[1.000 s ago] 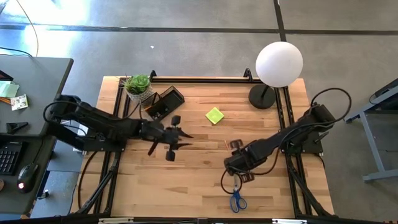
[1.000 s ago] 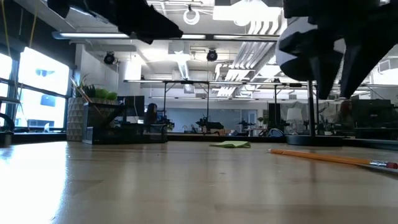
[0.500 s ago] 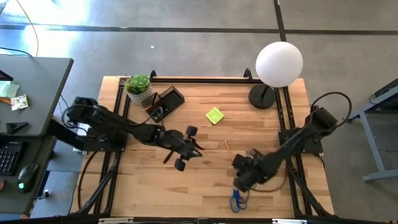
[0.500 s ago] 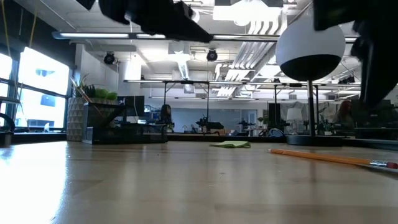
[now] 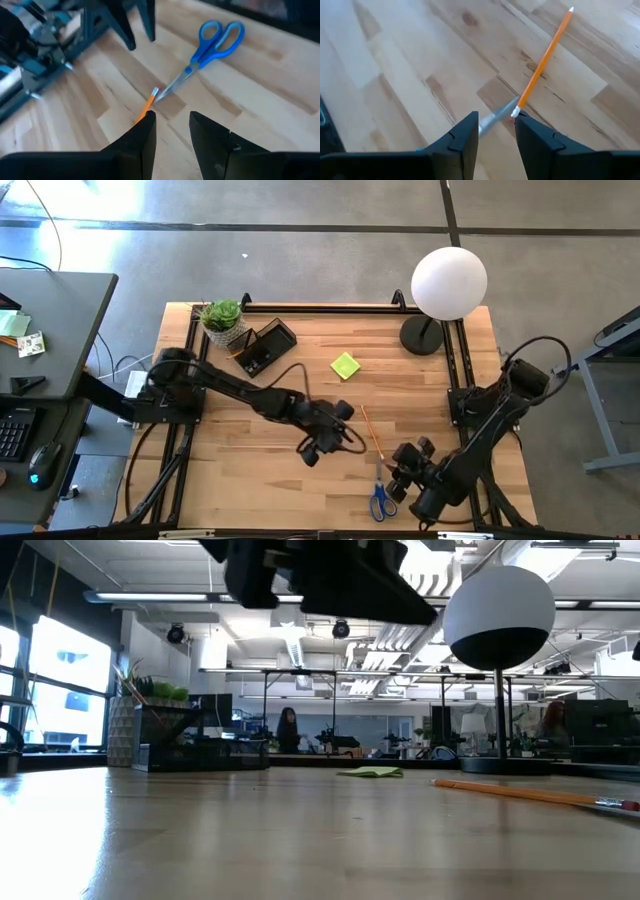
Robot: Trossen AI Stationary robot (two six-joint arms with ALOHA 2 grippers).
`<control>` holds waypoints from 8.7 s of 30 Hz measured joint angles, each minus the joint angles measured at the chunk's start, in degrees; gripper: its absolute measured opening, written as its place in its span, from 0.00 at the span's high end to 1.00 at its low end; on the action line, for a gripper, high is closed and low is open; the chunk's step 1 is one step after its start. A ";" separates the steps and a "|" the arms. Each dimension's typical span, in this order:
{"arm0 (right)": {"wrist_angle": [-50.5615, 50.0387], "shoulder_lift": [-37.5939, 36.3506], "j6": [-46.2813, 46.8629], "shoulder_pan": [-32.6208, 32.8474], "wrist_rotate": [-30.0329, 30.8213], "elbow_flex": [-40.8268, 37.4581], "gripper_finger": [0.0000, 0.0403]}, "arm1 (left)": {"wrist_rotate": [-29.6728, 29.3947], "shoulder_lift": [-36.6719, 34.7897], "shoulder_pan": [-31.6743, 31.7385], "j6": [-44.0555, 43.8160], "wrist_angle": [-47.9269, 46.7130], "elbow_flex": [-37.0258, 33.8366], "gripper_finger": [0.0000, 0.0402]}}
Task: Pick and place office supplies into organizer
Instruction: Put the yellow pencil into the desk organizer
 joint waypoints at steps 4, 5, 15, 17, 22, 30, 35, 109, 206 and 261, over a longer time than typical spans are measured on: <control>0.87 3.31 3.72 -0.39 3.46 0.00 0.70 | -0.88 1.36 0.08 -0.07 -4.65 2.81 0.74; 1.09 4.54 4.16 -0.71 3.56 0.00 0.70 | -1.73 1.40 0.05 -0.06 -4.49 2.82 0.74; 1.27 15.26 15.46 -0.45 6.63 -0.02 0.70 | -5.11 0.79 0.02 -3.28 -11.30 2.60 0.74; 1.60 16.44 15.32 -0.28 8.40 -0.02 0.70 | -5.14 0.79 -0.31 -3.97 -13.17 2.60 0.74; 2.58 20.02 13.01 -0.58 10.66 -0.01 0.70 | -5.36 0.79 -0.42 -7.60 -14.45 2.58 0.74; 2.05 22.13 13.87 -1.35 12.18 -0.01 0.71 | -10.51 0.79 -0.33 -15.24 -16.51 2.58 0.74; -1.25 22.13 16.57 -1.33 12.11 0.00 0.77 | -10.66 0.79 -0.39 -17.54 -17.17 2.58 0.74; -4.06 2.27 12.30 0.42 9.98 -2.71 0.96 | -25.86 1.43 -7.43 9.00 -0.83 2.56 0.74; 5.09 -0.37 3.79 -1.90 12.86 -2.67 0.89 | -35.35 9.97 -5.31 14.15 10.77 3.57 0.97; -8.70 6.83 -1.92 -13.74 46.41 -2.78 0.74 | -33.59 -75.86 22.80 -24.46 29.55 -64.35 0.99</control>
